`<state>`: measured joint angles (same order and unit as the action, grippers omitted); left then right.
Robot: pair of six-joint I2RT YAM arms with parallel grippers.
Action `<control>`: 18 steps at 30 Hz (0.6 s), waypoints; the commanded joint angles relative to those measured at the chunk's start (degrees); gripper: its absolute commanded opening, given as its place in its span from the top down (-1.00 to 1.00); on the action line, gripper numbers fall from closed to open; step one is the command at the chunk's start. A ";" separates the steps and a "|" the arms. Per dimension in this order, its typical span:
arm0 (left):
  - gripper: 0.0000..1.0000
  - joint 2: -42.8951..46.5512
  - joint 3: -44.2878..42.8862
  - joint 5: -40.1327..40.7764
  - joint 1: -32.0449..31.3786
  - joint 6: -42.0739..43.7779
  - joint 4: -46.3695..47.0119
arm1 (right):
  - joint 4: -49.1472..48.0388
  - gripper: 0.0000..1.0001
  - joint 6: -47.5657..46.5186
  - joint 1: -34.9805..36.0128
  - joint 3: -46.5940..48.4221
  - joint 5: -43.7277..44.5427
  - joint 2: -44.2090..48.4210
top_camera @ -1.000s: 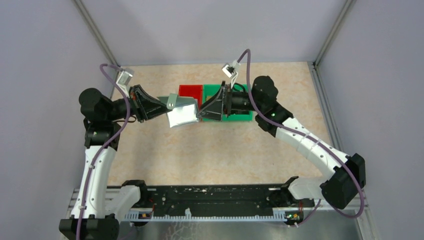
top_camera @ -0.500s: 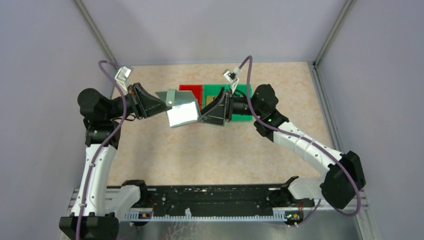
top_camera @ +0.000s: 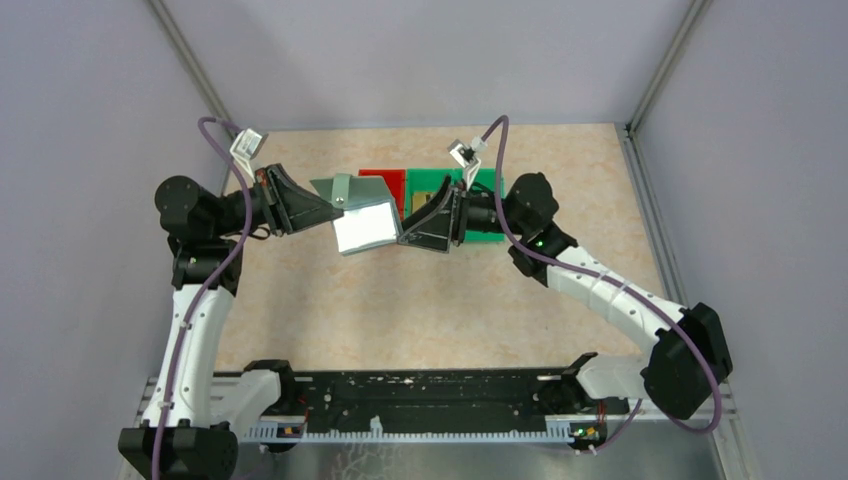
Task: Take the credit cards out of the card holder
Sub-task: Remove the credit card from the card holder.
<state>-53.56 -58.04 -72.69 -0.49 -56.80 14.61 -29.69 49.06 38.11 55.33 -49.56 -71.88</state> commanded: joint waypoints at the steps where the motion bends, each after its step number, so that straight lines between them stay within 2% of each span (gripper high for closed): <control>1: 1.00 0.36 -0.82 -0.77 0.08 -2.68 2.57 | -6.53 -0.28 0.55 -0.67 -1.02 0.79 1.37; 18: 1.00 0.32 -1.28 -0.96 0.10 -3.57 2.76 | -7.76 -0.23 -1.12 -0.70 -1.79 -0.35 1.15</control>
<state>-53.69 -58.04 -72.95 -0.49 -59.02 15.07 -34.79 49.50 38.09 52.88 -49.80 -71.75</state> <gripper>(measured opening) 0.024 0.621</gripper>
